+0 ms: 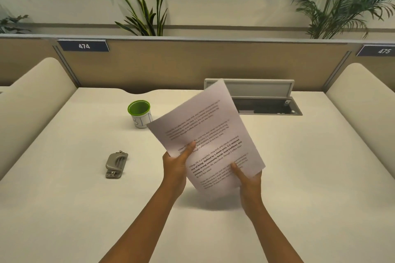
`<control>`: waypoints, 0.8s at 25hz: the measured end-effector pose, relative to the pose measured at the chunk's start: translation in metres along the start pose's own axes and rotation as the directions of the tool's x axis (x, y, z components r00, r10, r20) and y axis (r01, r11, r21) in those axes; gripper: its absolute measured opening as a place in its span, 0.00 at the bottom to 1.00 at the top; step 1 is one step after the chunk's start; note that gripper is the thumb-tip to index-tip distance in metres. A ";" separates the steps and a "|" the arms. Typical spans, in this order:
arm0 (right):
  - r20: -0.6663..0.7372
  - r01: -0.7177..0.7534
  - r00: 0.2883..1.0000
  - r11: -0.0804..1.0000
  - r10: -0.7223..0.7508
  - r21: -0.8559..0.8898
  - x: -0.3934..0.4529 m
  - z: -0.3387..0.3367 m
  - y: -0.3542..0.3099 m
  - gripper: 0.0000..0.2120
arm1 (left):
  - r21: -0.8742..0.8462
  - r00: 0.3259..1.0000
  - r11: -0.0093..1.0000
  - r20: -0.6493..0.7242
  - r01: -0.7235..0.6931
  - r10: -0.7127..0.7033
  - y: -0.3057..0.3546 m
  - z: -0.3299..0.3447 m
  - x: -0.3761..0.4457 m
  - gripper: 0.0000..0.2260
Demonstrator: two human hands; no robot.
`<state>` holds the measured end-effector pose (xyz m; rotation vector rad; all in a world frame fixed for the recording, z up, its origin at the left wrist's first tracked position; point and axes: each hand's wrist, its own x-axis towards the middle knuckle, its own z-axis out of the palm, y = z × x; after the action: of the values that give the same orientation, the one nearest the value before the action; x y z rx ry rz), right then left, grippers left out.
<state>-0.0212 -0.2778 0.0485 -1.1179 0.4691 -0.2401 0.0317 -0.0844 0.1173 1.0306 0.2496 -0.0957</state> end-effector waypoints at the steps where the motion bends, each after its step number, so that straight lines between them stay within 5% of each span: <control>1: 0.033 -0.041 0.999 0.992 0.037 0.120 -0.002 0.006 0.002 0.37 | -0.053 1.000 0.998 -0.011 0.019 -0.019 -0.002 0.000 -0.002 0.22; 4: 0.128 -0.150 0.984 0.960 0.123 0.238 -0.009 0.018 0.005 0.25 | -0.161 0.998 0.985 -0.017 0.060 -0.064 -0.007 -0.001 -0.006 0.21; 7: 0.090 -0.124 0.989 0.988 0.116 0.089 -0.006 0.016 -0.002 0.16 | -0.168 0.993 0.979 -0.002 0.112 -0.114 -0.003 -0.008 -0.005 0.24; 12: 0.079 -0.018 0.996 0.991 0.029 -0.129 0.007 -0.011 -0.040 0.16 | -0.310 0.934 0.894 0.253 0.325 -0.252 0.035 -0.063 0.013 0.47; 14: 0.163 0.004 0.986 0.979 0.031 -0.205 0.010 -0.022 -0.053 0.15 | -0.137 0.879 0.904 0.330 0.406 -0.344 0.049 -0.086 0.025 0.48; 16: 0.271 0.021 0.960 0.948 0.069 -0.316 0.012 -0.030 -0.063 0.13 | 0.219 0.830 0.897 0.345 0.383 -0.438 0.055 -0.090 0.033 0.40; 18: 0.334 0.040 0.936 0.909 0.111 -0.415 0.012 -0.030 -0.068 0.12 | 0.494 0.862 0.839 0.299 0.227 -0.409 0.053 -0.082 0.034 0.25; 20: 0.304 0.060 0.948 0.889 0.091 -0.454 0.011 -0.024 -0.066 0.10 | 0.565 0.940 0.819 0.214 0.103 -0.266 0.042 -0.076 0.035 0.18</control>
<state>-0.0195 -0.3300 0.0971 -1.5870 0.2466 0.0776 0.0612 0.0032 0.1067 1.5472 0.0538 -0.5182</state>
